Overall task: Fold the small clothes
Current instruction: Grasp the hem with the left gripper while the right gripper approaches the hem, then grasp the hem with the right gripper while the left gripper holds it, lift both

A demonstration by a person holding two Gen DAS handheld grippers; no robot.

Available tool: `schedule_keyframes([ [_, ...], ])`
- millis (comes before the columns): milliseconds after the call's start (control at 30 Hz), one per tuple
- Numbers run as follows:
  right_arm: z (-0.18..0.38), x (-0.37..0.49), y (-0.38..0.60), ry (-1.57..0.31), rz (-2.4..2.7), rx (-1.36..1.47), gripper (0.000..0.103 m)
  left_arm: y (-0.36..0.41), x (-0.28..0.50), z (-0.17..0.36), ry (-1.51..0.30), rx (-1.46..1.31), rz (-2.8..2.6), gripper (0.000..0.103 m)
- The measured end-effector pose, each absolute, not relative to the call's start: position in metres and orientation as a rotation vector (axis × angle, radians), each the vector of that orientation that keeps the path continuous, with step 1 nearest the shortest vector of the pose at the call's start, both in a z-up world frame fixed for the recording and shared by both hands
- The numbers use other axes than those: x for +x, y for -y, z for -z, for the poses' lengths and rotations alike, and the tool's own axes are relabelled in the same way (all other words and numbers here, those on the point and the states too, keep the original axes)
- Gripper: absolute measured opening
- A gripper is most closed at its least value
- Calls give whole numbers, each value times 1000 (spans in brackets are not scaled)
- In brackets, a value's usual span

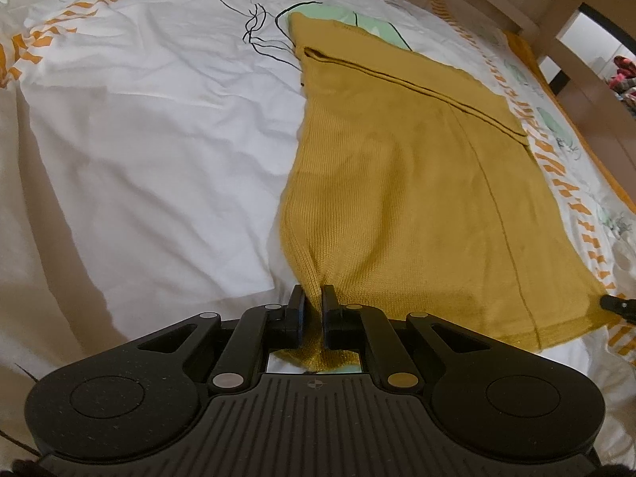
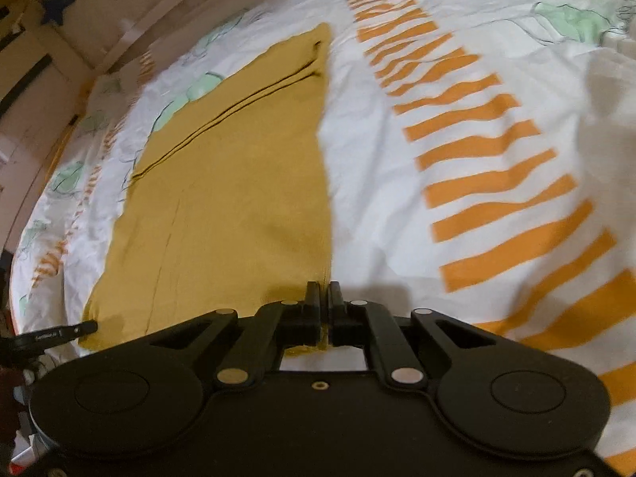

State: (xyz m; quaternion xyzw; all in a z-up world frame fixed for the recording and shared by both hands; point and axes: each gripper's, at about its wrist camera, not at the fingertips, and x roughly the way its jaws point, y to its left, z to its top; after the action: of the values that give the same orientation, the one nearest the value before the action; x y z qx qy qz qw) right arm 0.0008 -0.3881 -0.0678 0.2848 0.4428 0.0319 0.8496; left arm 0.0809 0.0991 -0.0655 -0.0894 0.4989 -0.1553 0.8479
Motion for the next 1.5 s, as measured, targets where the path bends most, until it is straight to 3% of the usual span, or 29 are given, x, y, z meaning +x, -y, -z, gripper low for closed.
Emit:
schedule_keyframes([
  [133,75,3,385,-952,-118,610,21,-99,82,65,-1058,-185,332,8],
  [167,77,4,384,-954,-125,613,34,-100,82,65,-1059,-187,332,9],
  [200,79,5,385,-953,-134,633,55,-100,83,66,-1060,-192,332,9],
  [267,82,8,387,-952,-142,670,66,-101,83,66,-1063,-195,333,9],
  [600,91,12,389,-984,-168,704,66,-99,89,70,-1071,-196,347,11],
  [733,92,12,386,-986,-195,712,64,-99,86,68,-1066,-196,352,11],
  [767,92,12,385,-990,-204,708,53,-100,85,67,-1061,-205,346,10],
  [800,92,12,382,-996,-217,702,26,-101,84,66,-1054,-214,344,8],
  [833,92,12,380,-1002,-219,698,16,-102,82,65,-1046,-224,348,8],
  [1500,38,44,405,-599,-293,917,12,-112,122,-1,-818,-473,379,7],
])
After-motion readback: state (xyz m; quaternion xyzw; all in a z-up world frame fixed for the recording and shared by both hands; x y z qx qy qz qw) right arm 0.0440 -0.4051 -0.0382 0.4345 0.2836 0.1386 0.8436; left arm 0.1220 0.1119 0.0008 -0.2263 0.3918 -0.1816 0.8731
